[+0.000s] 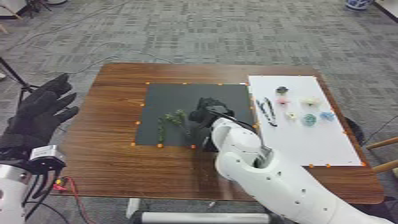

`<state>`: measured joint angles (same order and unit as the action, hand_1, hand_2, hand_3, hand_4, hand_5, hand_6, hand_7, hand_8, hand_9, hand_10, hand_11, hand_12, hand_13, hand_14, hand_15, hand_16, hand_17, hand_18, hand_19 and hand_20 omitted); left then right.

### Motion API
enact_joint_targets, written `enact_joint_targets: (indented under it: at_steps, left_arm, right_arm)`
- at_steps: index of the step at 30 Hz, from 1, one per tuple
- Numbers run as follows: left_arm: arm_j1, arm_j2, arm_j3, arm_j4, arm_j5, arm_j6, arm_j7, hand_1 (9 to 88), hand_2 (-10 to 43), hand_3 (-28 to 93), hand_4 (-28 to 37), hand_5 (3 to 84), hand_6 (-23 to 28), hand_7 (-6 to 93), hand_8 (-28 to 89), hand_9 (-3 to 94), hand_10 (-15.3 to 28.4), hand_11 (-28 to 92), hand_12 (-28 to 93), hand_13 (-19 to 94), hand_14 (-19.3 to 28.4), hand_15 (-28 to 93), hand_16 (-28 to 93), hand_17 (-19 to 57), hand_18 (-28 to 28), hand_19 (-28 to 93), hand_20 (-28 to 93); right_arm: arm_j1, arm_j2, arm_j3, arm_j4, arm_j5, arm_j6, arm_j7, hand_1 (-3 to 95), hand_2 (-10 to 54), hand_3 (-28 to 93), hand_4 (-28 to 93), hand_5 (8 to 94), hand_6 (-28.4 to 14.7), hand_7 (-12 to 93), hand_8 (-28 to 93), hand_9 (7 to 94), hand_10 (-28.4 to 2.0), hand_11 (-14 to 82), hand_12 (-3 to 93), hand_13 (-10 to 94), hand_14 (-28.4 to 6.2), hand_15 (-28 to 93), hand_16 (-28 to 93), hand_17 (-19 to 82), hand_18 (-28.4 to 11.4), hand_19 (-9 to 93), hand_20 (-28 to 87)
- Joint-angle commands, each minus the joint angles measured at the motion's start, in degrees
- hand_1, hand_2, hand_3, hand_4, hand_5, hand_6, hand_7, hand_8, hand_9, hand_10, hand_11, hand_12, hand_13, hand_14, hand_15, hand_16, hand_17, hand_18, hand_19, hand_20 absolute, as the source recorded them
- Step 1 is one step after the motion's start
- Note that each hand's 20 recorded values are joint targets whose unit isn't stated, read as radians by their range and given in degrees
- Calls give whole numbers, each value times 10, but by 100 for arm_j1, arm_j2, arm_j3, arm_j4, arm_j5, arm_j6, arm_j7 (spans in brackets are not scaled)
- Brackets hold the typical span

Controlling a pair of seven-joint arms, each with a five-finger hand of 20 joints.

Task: Arrange flowers

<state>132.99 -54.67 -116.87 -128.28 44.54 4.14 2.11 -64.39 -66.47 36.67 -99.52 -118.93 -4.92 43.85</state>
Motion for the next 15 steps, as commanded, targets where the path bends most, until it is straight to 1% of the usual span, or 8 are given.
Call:
enact_joint_targets:
  at_steps: [1,3,4,5,8,10,12,15]
  left_arm:
    - [62,-83,-10,-51,23,-3,-12,259,-95,693,-279,213,11,164,-76,148,86,138,212,54,116,335,-21,-127,192,378,97]
    - [96,-97,-19,-65,23,3,-6,259,-95,693,-279,213,11,164,-76,149,86,139,212,54,116,335,-21,-127,192,378,97]
    - [103,-99,-20,-68,23,11,-1,259,-95,693,-279,212,11,164,-76,148,86,139,212,54,116,336,-21,-127,192,378,97]
    - [109,-98,-25,-72,20,15,5,259,-95,693,-278,212,11,164,-76,149,85,139,212,54,116,335,-21,-127,192,378,97]
    - [172,-115,-59,-99,15,37,20,258,-95,693,-277,212,11,164,-76,148,86,139,213,54,117,336,-22,-127,192,378,97]
    - [172,-111,-47,-96,16,43,40,258,-95,693,-277,212,11,164,-76,148,86,139,213,54,117,336,-22,-127,192,377,97]
    - [178,-108,-50,-101,17,34,54,259,-95,693,-278,212,11,164,-76,149,87,139,213,54,117,336,-22,-127,192,378,97]
    - [173,-103,-41,-96,16,28,44,257,-95,694,-278,213,11,164,-76,148,87,140,212,54,117,336,-22,-128,192,378,97]
  right_arm:
    - [-376,749,91,31,196,1431,-2831,365,4,924,-210,511,1,229,-115,652,-116,475,676,669,-99,847,438,323,-217,889,530]
    - [-436,886,211,-18,208,1363,-3142,367,8,932,-181,388,5,177,-112,626,-123,472,657,680,-98,848,419,331,-222,895,527]
    - [-376,995,128,-91,259,1432,-3054,365,11,932,-176,346,11,177,-112,625,-124,476,649,684,-98,849,414,336,-224,898,524]
    - [-413,1050,200,-132,156,1312,-3161,356,18,932,-157,296,17,179,-117,622,-125,474,645,692,-97,850,410,342,-226,906,523]
    - [-340,1267,182,-149,9,819,-3544,348,24,932,-142,281,20,178,-122,620,-127,471,633,702,-95,850,406,350,-228,913,518]
    - [-160,1454,-121,-129,-147,624,-3435,345,32,932,-133,282,26,179,-126,636,-125,469,620,709,-92,849,403,353,-231,917,515]
    - [-30,1543,-300,-60,-285,261,-3396,339,37,932,-119,280,30,178,-129,645,-123,469,615,716,-93,850,401,357,-233,922,512]
    - [112,1604,-537,63,-338,128,-3309,335,41,932,-112,266,33,179,-132,658,-124,471,605,721,-93,851,397,360,-237,927,510]
